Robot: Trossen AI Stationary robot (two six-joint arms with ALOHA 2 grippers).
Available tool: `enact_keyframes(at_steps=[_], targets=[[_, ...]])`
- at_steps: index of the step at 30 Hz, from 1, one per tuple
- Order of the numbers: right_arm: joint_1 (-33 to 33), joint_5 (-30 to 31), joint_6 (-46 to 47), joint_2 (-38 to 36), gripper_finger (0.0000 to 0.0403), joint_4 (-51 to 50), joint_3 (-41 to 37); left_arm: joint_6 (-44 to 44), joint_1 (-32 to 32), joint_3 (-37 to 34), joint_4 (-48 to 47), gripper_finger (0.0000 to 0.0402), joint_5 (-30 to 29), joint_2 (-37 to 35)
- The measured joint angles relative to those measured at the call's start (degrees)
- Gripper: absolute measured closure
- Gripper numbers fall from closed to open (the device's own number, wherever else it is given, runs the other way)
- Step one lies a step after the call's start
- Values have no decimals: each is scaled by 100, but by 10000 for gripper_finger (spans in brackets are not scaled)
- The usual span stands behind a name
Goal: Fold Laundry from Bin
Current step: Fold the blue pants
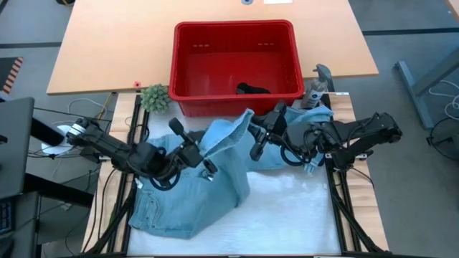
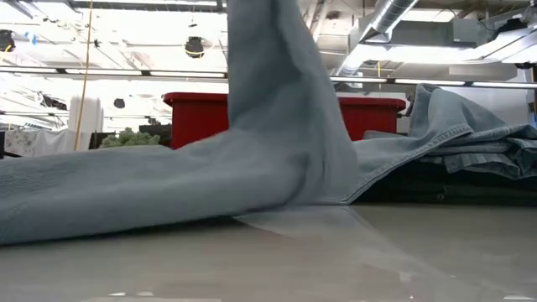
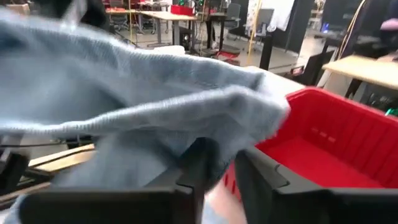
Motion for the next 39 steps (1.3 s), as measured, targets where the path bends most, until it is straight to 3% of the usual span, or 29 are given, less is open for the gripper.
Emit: enact_keyframes(at_steps=[8, 14, 21, 25, 33, 39], targets=[[267, -53, 1896, 60, 202, -1669, 0, 1372, 9, 764, -60, 401, -552, -3], [639, -83, 3477, 790, 189, -2951, 0, 1742, 65, 983, -112, 401, -585, -2], [844, -125, 3487, 1984, 195, -2836, -2, 1977, 328, 1349, -457, 401, -562, -2], [912, -270, 4059, 2376, 196, -2708, -2, 2031, 479, 1719, -1157, 401, -572, -2], [1161, 105, 5155, 2393, 197, -2757, -2, 1946, 945, 2209, -3184, 401, -792, -4], [1306, 176, 5473, 2374, 203, -2661, 0, 1833, 1281, 2482, -4323, 401, -856, -179]])
